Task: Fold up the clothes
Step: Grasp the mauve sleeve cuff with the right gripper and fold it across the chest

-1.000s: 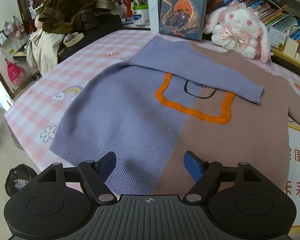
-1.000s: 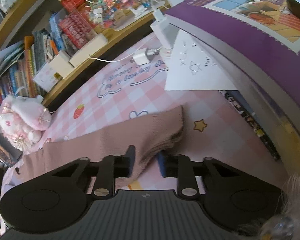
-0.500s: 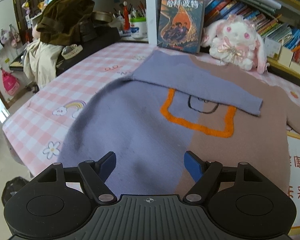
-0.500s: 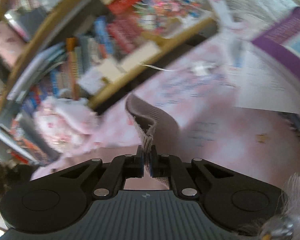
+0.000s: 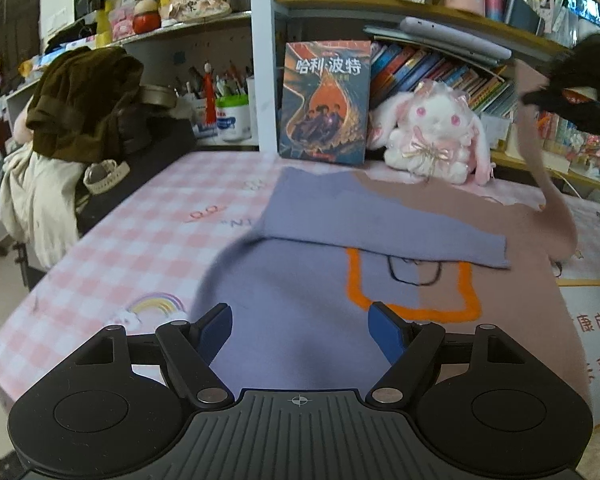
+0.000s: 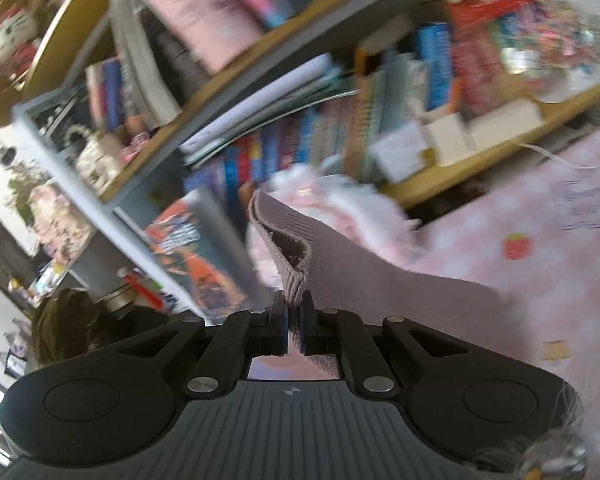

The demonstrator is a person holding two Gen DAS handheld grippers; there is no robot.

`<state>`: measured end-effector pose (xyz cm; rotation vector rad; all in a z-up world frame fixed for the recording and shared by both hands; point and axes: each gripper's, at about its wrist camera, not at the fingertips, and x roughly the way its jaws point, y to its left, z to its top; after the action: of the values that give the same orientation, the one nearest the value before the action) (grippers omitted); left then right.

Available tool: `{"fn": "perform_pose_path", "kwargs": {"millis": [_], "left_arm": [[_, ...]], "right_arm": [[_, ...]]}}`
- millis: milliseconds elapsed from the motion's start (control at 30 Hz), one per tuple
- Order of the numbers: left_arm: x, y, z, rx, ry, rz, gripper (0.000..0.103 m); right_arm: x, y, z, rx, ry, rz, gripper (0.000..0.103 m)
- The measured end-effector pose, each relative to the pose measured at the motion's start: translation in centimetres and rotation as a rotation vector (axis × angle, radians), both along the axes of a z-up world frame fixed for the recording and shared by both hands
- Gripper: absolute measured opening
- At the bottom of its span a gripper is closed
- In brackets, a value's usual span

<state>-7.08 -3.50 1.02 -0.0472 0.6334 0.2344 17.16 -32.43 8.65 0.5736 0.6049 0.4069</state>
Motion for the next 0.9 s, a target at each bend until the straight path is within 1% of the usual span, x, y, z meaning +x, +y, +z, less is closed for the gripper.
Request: {"fn": "perform_pose_path", "kwargs": {"millis": [133,300,433,533,667,767,833,867,900], "left_arm": [[-0.6,2.5,0.0,-0.003,-0.006,-0.017,0.077],[-1.7,5.7,0.0,-0.008,-0.009,-0.009,0.077],[-2.4,7.9,0.0,-0.01,-0.003,-0.001,0.077],[-2.9,8.9,0.0,-0.004,0.0,-0.008,0.077],[-3.4,9.6,-0.1,0.001,0.002,-0.028,0.077],[-3.5,10.1,-0.1,0.004,0.002,-0.044,0.077],[-3.3,10.3,-0.2,0.0,0.002,-0.06,0.077],[-3.2,10.4,-0.2,-0.003,0.002,-0.068,0.077],[-3.0,10.4,-0.2,-0.006,0.002,-0.076,0.077]], "right_arm": [[0.3,5.0,0.9,-0.016,-0.023,0.041,0.005],[0.7,10.8,0.3,-0.039,-0.009,0.085,0.005],[1.1,15.6,-1.0,-0.082,0.015,0.124,0.005],[1.3,18.6,-2.7,-0.13,0.049,0.145,0.005],[1.8,21.0,-5.4,-0.178,0.118,0.152,0.005],[2.0,22.0,-7.1,-0.19,0.172,0.154,0.005],[2.0,22.4,-7.8,-0.197,0.192,0.161,0.005],[2.0,22.7,-8.1,-0.201,0.203,0.17,0.009],[2.0,22.9,-8.3,-0.205,0.212,0.185,0.011]]}}
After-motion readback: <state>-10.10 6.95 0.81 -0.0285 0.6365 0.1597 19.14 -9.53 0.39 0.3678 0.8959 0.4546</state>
